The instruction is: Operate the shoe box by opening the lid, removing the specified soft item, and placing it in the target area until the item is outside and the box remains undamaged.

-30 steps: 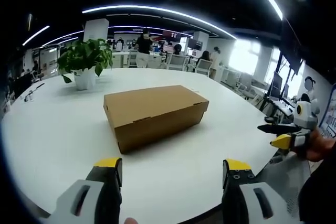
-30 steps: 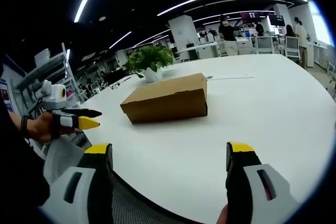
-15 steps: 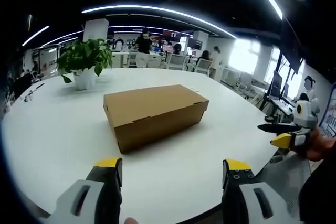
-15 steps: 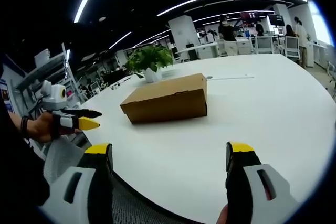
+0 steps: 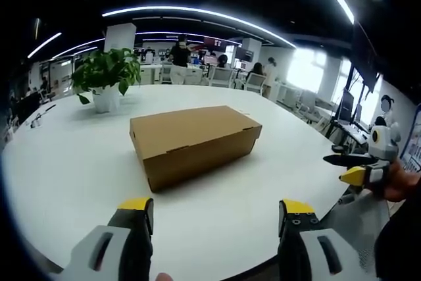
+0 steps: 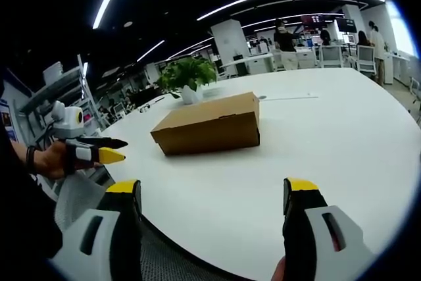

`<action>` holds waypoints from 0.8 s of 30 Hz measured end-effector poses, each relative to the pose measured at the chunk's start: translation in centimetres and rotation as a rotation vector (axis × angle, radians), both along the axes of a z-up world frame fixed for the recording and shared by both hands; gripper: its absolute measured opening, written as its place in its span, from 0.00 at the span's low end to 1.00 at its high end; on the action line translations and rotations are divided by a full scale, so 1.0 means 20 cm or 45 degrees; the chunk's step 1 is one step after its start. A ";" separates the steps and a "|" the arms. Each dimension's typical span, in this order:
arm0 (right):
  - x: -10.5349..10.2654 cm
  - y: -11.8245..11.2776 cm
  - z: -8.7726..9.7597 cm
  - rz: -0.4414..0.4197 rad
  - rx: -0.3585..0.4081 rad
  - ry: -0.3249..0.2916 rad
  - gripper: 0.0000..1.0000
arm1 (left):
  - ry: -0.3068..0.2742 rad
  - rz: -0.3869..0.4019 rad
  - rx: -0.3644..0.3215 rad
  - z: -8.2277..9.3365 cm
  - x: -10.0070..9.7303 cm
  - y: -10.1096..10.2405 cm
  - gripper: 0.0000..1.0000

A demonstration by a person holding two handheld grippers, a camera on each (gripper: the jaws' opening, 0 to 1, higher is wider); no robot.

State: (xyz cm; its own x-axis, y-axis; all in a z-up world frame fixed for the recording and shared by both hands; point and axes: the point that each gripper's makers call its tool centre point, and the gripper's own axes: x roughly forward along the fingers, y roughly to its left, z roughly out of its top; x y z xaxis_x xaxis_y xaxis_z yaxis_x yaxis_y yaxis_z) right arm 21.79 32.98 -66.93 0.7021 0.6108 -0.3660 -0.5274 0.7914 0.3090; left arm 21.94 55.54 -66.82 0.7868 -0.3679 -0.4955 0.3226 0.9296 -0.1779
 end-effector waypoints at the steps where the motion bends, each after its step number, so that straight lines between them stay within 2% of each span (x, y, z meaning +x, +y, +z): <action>1: 0.00 0.00 0.00 0.000 0.000 0.001 0.84 | 0.000 0.000 0.000 0.00 0.00 0.00 0.79; 24: 0.00 0.00 0.00 0.003 0.004 0.002 0.84 | 0.000 0.006 0.004 -0.01 0.00 0.01 0.79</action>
State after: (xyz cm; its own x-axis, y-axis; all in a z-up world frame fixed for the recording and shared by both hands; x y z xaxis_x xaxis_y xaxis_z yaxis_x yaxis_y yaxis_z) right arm 21.79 33.01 -66.95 0.7000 0.6139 -0.3649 -0.5291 0.7889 0.3125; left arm 22.04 55.68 -66.92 0.7886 -0.3623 -0.4969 0.3179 0.9318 -0.1749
